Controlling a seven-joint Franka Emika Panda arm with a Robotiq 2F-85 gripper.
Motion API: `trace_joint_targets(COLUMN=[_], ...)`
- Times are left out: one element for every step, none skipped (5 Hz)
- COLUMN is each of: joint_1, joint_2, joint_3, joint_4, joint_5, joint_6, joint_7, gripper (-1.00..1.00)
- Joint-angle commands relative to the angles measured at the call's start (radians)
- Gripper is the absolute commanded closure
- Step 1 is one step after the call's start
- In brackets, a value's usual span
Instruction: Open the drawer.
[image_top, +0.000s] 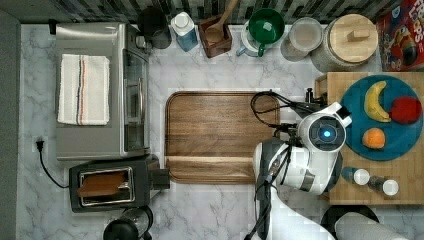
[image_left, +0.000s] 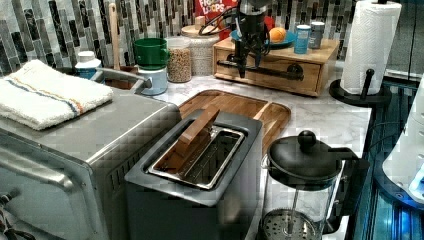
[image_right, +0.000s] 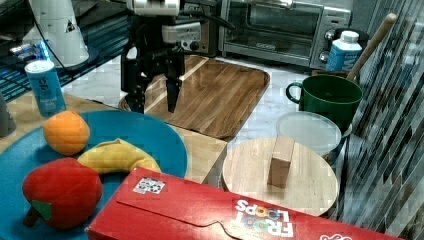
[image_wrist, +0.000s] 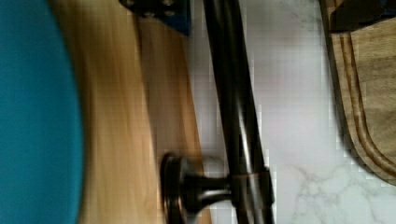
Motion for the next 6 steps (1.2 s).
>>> trace_joint_targets(joint_1=[0.012,0.024,0.065,0.102,0.120,0.140], joint_2=[-0.032,-0.055,-0.057,-0.033,-0.011,0.002], joint_3=[0.033,0.071,0.101,0.138,0.179,0.213], joint_4=[0.017,0.018,-0.006,-0.009,-0.023,-0.043], joint_5=[0.056,0.093,0.108,0.153,0.161,0.167], joint_6=[-0.076,-0.125,-0.080,-0.039,0.018,0.058], joint_7=[0.008,-0.018,0.024,0.041,0.061,0.093], gripper=[-1.00,-1.00,-1.00,-1.00,-1.00,-1.00])
